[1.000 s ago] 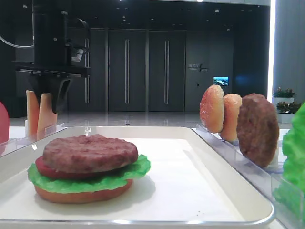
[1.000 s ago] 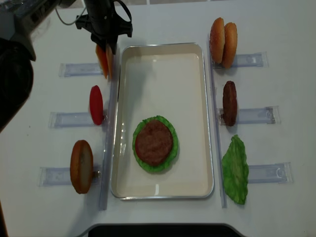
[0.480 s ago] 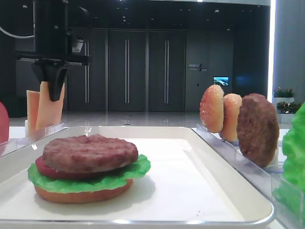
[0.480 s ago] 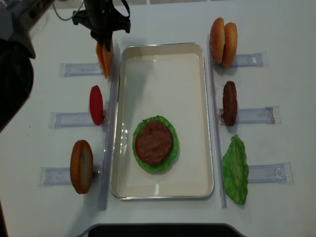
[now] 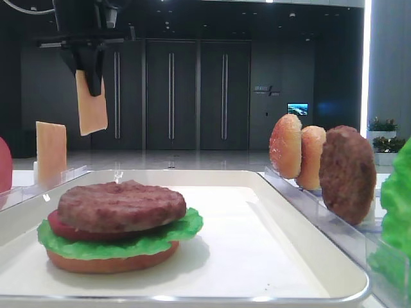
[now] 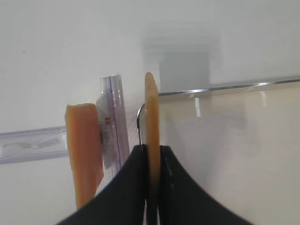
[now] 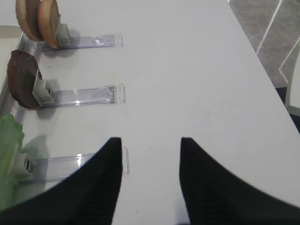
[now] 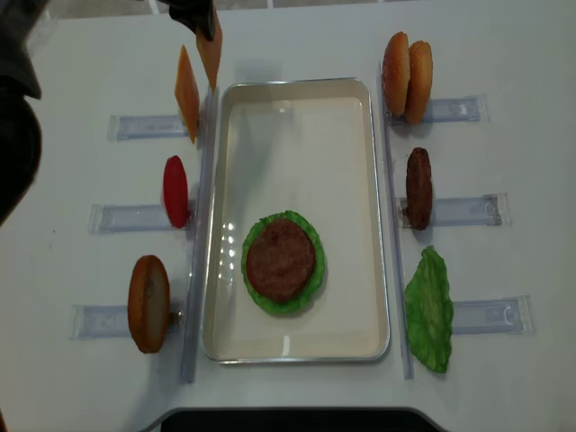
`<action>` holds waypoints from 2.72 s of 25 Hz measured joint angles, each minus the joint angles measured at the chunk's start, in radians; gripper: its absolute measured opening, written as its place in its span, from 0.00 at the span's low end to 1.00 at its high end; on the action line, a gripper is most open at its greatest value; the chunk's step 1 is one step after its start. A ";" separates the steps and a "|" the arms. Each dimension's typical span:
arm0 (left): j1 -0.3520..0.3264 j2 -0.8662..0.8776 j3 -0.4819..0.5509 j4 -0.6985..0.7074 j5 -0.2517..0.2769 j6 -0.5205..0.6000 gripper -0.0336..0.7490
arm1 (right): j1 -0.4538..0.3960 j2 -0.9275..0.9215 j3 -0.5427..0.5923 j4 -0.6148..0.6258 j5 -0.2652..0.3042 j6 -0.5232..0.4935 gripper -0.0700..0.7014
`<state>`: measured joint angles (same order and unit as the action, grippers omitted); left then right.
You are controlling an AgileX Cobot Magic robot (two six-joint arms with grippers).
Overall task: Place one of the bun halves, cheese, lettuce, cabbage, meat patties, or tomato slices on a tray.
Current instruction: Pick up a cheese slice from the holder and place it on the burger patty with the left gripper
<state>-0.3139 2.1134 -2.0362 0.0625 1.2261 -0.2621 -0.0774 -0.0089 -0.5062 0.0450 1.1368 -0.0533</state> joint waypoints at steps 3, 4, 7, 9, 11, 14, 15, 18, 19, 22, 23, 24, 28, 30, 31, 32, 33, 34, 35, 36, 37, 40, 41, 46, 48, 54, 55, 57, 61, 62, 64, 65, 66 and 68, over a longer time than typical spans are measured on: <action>-0.002 -0.062 0.024 -0.011 0.001 0.006 0.08 | 0.000 0.000 0.000 0.000 0.000 0.000 0.46; -0.004 -0.084 0.049 -0.011 0.002 0.007 0.08 | 0.000 0.000 0.000 0.000 0.000 0.000 0.46; -0.016 -0.170 0.148 -0.030 0.005 0.025 0.08 | 0.000 0.000 0.000 0.000 0.000 0.000 0.46; -0.031 -0.242 0.218 -0.040 0.007 0.038 0.08 | 0.000 0.000 0.000 0.000 0.000 0.000 0.46; -0.050 -0.318 0.292 -0.034 0.008 0.040 0.08 | 0.000 0.000 0.000 0.000 0.000 0.000 0.46; -0.060 -0.440 0.405 -0.037 0.008 0.037 0.08 | 0.000 0.000 0.000 0.000 0.000 0.000 0.46; -0.060 -0.479 0.449 -0.036 0.009 0.037 0.08 | 0.000 0.000 0.000 0.000 0.000 0.000 0.46; -0.060 -0.571 0.579 -0.033 0.010 0.037 0.08 | 0.000 0.000 0.000 0.000 0.000 0.000 0.46; -0.060 -0.596 0.624 -0.033 0.010 0.037 0.08 | 0.000 0.000 0.000 0.000 0.000 0.000 0.46; -0.060 -0.655 0.739 -0.063 -0.003 0.037 0.08 | 0.000 0.000 0.000 0.000 0.000 0.000 0.46; -0.060 -0.671 0.767 -0.081 -0.017 0.037 0.08 | 0.000 0.000 0.000 0.000 0.000 0.000 0.46; -0.060 -0.683 0.796 -0.094 -0.036 0.037 0.08 | 0.000 0.000 0.000 0.000 0.000 0.000 0.46; -0.060 -0.696 0.875 -0.138 -0.091 0.055 0.08 | 0.000 0.000 0.000 0.000 0.000 0.000 0.46; -0.060 -0.696 0.897 -0.149 -0.103 0.062 0.08 | 0.000 0.000 0.000 0.000 0.000 0.000 0.46; -0.060 -0.696 0.904 -0.150 -0.109 0.064 0.08 | 0.000 0.000 0.000 0.000 0.000 0.000 0.46; -0.060 -0.696 0.908 -0.150 -0.115 0.067 0.08 | 0.000 0.000 0.000 0.000 0.000 0.000 0.46; -0.060 -0.696 0.908 -0.150 -0.117 0.068 0.08 | 0.000 0.000 0.000 0.000 0.000 0.000 0.46; -0.060 -0.696 0.908 -0.152 -0.118 0.072 0.08 | 0.000 0.000 0.000 0.000 0.000 0.000 0.46; -0.060 -0.696 0.908 -0.158 -0.118 0.079 0.08 | 0.000 0.000 0.000 0.000 0.000 0.000 0.46; -0.060 -0.696 0.908 -0.167 -0.121 0.087 0.08 | 0.000 0.000 0.000 0.000 0.000 0.000 0.46; -0.060 -0.696 0.908 -0.177 -0.126 0.100 0.08 | 0.000 0.000 0.000 0.000 0.000 0.000 0.46; -0.060 -0.696 0.909 -0.234 -0.160 0.150 0.08 | 0.000 0.000 0.000 0.000 0.000 0.000 0.46; -0.060 -0.696 0.914 -0.267 -0.183 0.172 0.08 | 0.000 0.000 0.000 0.000 0.000 0.000 0.46; -0.060 -0.696 1.003 -0.538 -0.319 0.384 0.08 | 0.000 0.000 0.000 0.000 0.000 0.000 0.46; -0.060 -0.696 1.046 -0.697 -0.361 0.505 0.08 | 0.000 0.000 0.000 0.000 0.000 0.000 0.46; -0.017 -0.696 1.157 -1.114 -0.378 0.841 0.08 | 0.000 0.000 0.000 0.000 0.000 0.000 0.46; -0.004 -0.696 1.176 -1.150 -0.370 0.876 0.08 | 0.000 0.000 0.000 0.000 0.000 0.000 0.46; 0.025 -0.696 1.216 -1.207 -0.339 0.937 0.08 | 0.000 0.000 0.000 0.000 0.000 0.000 0.46; 0.048 -0.696 1.294 -1.291 -0.292 1.028 0.08 | 0.000 0.000 0.000 0.000 0.000 0.000 0.46; 0.048 -0.696 1.313 -1.298 -0.287 1.048 0.08 | 0.000 0.000 0.000 0.000 0.000 0.000 0.46; 0.048 -0.696 1.346 -1.307 -0.271 1.068 0.08 | 0.000 0.000 0.000 0.000 0.000 0.000 0.46; 0.048 -0.696 1.357 -1.313 -0.267 1.077 0.08 | 0.000 0.000 0.000 0.000 0.000 0.000 0.46; 0.048 -0.696 1.369 -1.318 -0.267 1.084 0.08 | 0.000 0.000 0.000 0.000 0.000 0.000 0.46; 0.048 -0.696 1.384 -1.322 -0.269 1.097 0.08 | 0.000 0.000 0.000 0.000 0.000 0.000 0.46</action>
<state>-0.2655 1.4171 -0.6517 -1.2599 0.9576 0.8344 -0.0774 -0.0089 -0.5062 0.0450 1.1368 -0.0533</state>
